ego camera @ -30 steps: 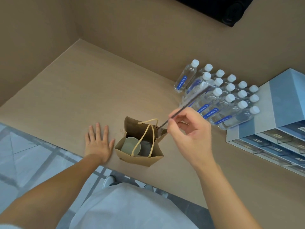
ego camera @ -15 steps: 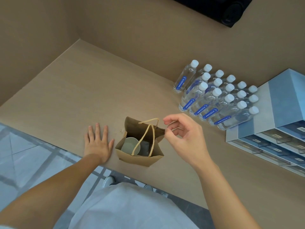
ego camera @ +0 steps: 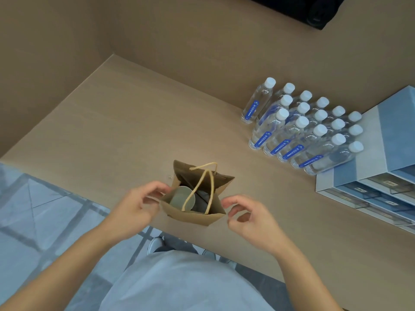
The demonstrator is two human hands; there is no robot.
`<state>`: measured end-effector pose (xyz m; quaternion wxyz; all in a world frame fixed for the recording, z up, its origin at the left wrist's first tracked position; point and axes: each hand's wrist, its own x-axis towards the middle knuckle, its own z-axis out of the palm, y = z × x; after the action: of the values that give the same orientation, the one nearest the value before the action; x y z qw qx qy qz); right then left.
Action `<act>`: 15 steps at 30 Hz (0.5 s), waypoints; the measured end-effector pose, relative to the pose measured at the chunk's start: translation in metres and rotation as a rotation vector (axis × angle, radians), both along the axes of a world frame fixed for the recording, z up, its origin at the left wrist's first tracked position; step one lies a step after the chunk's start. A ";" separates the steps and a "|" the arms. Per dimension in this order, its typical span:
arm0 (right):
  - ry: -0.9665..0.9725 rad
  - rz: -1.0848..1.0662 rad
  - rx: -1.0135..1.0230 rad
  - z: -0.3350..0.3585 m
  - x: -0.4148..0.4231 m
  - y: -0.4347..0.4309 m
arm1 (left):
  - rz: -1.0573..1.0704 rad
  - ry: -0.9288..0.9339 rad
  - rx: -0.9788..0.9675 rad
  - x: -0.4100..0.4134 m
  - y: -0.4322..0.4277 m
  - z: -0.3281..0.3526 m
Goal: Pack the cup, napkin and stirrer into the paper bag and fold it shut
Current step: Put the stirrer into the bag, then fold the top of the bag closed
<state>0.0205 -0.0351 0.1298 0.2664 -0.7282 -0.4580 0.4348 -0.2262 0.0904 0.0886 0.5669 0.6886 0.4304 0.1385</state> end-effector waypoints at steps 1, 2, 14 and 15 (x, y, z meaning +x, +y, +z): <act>0.020 0.025 -0.011 -0.004 -0.008 0.004 | -0.076 0.006 -0.006 0.005 -0.007 0.003; 0.027 0.039 -0.025 -0.007 -0.015 0.008 | -0.130 0.006 0.002 0.009 -0.011 0.001; -0.138 -0.249 0.322 -0.037 -0.015 0.006 | 0.081 -0.158 0.146 0.018 0.014 -0.008; -0.080 -0.315 0.318 -0.041 -0.016 0.006 | 0.104 -0.182 0.141 0.019 0.015 -0.009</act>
<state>0.0047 -0.0293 0.0883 0.4242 -0.7562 -0.4115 0.2808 -0.2073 0.1058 0.0792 0.5458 0.6883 0.4012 0.2597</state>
